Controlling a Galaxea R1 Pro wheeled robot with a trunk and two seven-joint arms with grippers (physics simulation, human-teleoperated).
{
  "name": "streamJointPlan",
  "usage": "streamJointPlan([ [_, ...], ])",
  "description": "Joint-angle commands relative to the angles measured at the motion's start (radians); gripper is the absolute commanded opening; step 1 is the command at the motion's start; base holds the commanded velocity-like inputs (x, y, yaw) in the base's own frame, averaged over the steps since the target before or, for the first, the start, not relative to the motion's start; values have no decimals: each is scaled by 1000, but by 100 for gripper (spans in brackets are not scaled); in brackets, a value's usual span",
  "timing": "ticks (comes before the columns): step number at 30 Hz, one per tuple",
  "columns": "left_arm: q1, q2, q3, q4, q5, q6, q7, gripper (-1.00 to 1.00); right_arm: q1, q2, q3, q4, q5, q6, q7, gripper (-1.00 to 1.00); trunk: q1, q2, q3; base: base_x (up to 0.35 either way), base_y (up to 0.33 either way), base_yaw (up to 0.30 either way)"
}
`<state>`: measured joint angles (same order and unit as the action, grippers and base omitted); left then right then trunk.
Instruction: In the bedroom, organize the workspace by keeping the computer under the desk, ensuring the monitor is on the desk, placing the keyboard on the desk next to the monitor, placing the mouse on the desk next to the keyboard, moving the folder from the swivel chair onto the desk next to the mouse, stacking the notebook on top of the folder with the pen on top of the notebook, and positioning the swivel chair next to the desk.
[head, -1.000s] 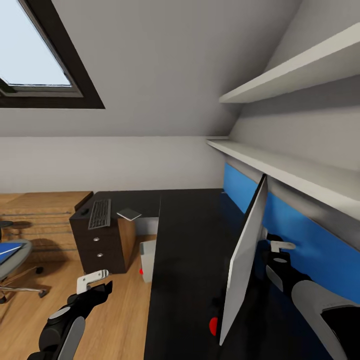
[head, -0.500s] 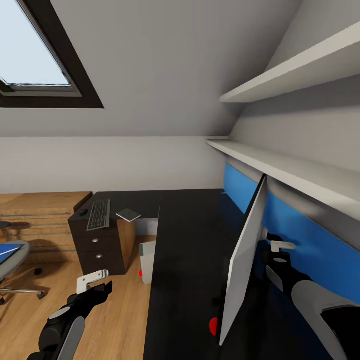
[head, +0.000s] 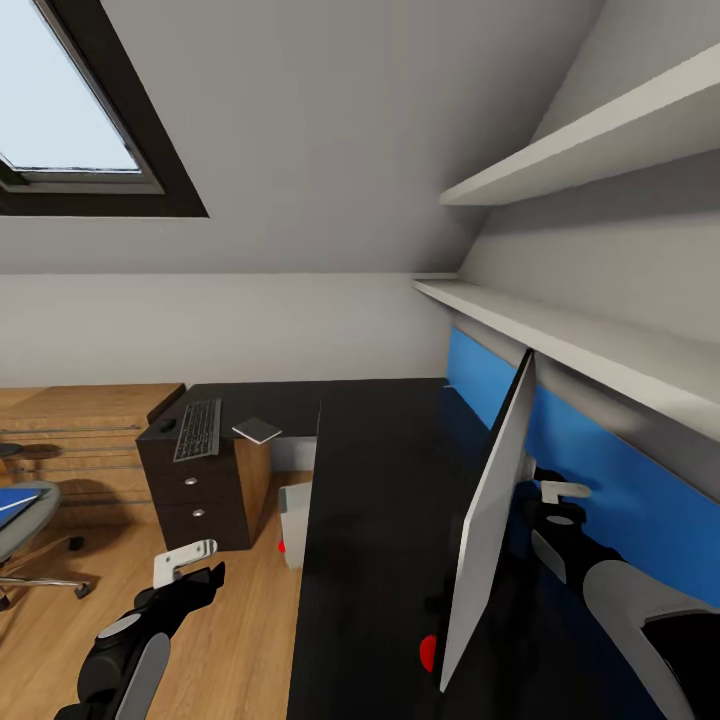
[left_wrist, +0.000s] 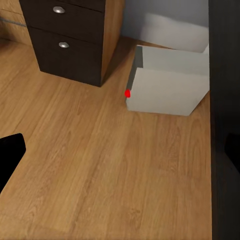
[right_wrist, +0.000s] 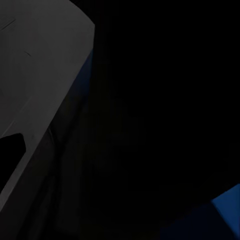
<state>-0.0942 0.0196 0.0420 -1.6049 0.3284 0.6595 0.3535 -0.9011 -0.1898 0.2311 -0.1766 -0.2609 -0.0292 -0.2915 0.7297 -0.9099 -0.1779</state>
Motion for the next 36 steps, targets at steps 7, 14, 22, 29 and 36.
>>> streamJointPlan([
  [7, 0, 0, -1, -1, 11, 3, 8, 100, -1, 0, 8, 0, -11, -3, -3, 100, 0, -1, -2, 0, 0, 0],
  [14, 0, 0, -1, -1, 11, 2, 8, 100, -1, 0, 8, 0, -11, -1, -4, 100, 0, -1, -2, 0, 0, 0],
  [22, 0, 0, -1, -3, 11, 2, 8, 100, -1, 0, 5, 2, -12, 16, -4, 100, 0, -1, -2, 0, 0, 0],
  [29, 0, 0, -1, -3, 11, 2, 8, 100, -1, -1, 2, 0, -15, 103, -2, 100, 0, -1, -2, 0, 0, 0],
  [36, 0, 0, -1, -3, 11, 2, 8, 100, -1, 0, 2, 0, -15, 140, -2, 100, 0, -1, -2, 0, 0, 0],
])
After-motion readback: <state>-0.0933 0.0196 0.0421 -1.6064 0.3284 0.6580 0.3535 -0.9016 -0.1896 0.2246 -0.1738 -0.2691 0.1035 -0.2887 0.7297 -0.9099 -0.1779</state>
